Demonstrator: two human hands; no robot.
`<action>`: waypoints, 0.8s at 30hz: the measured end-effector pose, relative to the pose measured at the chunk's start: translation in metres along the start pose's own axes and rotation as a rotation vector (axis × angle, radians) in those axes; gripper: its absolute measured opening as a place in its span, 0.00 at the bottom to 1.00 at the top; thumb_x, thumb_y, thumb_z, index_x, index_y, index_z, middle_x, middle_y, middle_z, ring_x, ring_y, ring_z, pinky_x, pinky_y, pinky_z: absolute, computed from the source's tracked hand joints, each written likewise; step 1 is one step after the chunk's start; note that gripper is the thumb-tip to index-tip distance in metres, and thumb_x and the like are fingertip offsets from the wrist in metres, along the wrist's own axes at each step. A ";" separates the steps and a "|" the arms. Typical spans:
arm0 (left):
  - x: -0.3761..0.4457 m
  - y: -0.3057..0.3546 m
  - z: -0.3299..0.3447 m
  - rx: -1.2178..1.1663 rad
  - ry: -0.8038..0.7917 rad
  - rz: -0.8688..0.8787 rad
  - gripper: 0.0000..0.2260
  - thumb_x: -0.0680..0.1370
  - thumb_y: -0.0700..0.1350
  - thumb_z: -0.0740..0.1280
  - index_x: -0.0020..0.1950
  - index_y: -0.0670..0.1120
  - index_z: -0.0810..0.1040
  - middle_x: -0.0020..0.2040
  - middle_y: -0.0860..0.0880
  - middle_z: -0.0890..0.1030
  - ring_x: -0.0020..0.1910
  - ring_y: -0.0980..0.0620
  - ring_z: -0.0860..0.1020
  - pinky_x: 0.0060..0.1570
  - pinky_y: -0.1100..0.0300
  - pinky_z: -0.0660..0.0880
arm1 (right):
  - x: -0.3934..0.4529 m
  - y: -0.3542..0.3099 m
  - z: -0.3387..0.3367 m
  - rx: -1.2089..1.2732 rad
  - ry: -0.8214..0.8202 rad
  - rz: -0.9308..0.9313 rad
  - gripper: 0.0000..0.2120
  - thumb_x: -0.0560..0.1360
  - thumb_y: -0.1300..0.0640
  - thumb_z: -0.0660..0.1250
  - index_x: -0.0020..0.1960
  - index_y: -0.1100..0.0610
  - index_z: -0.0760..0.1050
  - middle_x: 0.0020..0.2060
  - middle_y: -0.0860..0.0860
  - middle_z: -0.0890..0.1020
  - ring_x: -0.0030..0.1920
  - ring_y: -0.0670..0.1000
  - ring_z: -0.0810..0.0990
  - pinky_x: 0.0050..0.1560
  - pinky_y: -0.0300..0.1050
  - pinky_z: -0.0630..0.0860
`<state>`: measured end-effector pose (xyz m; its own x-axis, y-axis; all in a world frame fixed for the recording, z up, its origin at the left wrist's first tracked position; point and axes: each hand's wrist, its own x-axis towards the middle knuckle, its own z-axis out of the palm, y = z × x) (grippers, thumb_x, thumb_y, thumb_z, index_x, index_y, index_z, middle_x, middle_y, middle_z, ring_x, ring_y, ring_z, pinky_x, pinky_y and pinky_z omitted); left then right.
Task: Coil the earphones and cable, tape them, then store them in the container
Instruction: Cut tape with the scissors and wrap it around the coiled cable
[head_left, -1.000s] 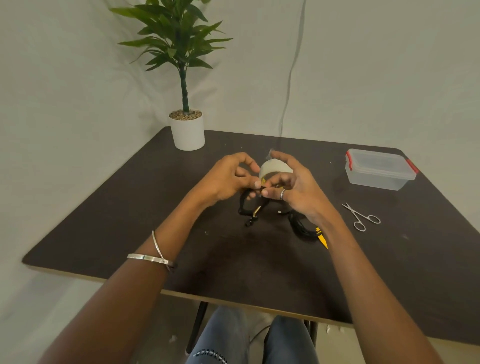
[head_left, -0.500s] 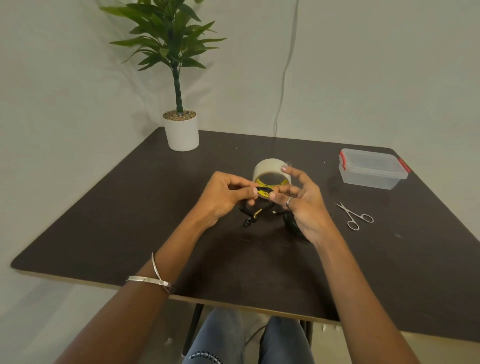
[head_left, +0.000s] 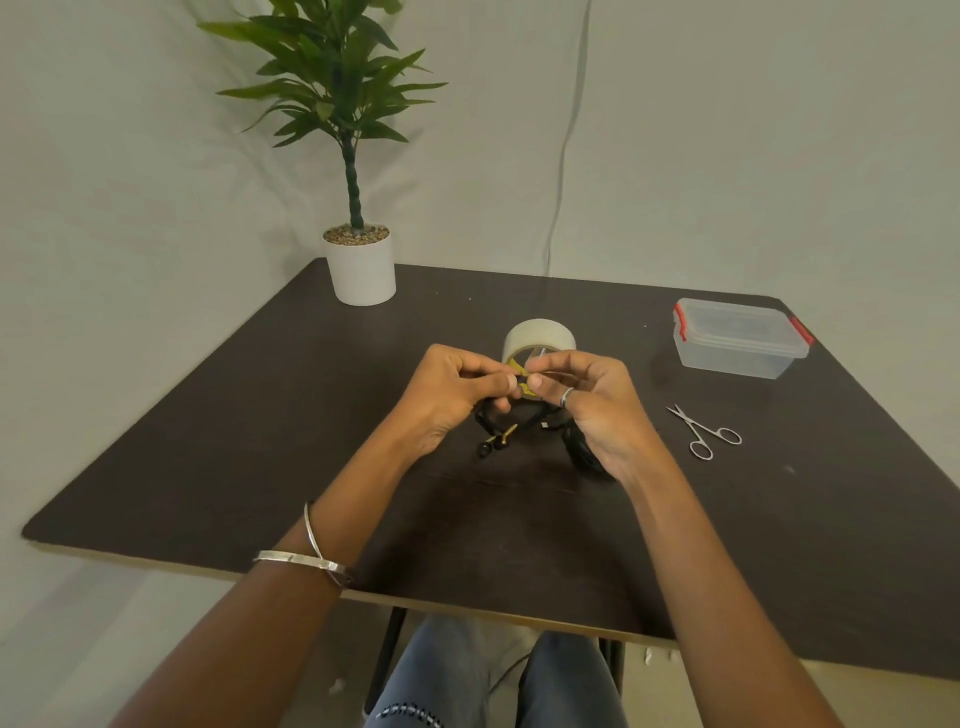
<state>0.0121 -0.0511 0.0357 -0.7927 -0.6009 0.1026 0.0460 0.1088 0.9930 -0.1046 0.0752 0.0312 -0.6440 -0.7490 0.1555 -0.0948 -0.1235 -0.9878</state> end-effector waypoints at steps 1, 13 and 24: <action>0.000 0.000 -0.001 0.004 -0.009 -0.002 0.06 0.72 0.33 0.72 0.48 0.34 0.83 0.41 0.37 0.84 0.34 0.50 0.78 0.41 0.62 0.79 | 0.000 0.000 0.000 -0.007 0.004 -0.004 0.08 0.70 0.67 0.73 0.42 0.55 0.83 0.46 0.54 0.85 0.50 0.51 0.83 0.56 0.47 0.78; 0.000 -0.002 0.003 -0.031 -0.067 -0.040 0.07 0.73 0.33 0.71 0.50 0.34 0.82 0.43 0.36 0.83 0.34 0.50 0.80 0.44 0.57 0.81 | 0.003 0.004 0.000 -0.305 0.032 -0.098 0.15 0.68 0.70 0.74 0.46 0.52 0.80 0.39 0.50 0.82 0.39 0.47 0.81 0.47 0.48 0.82; 0.002 -0.010 0.007 0.063 -0.071 -0.072 0.05 0.75 0.36 0.70 0.48 0.36 0.83 0.38 0.41 0.83 0.33 0.52 0.78 0.42 0.60 0.79 | 0.000 0.014 0.004 -0.502 0.155 -0.187 0.24 0.69 0.66 0.75 0.62 0.54 0.72 0.33 0.46 0.82 0.33 0.39 0.79 0.41 0.32 0.76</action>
<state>0.0060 -0.0472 0.0259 -0.8339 -0.5514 0.0248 -0.0489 0.1184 0.9918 -0.1029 0.0703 0.0173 -0.6824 -0.6347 0.3627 -0.5435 0.1086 -0.8324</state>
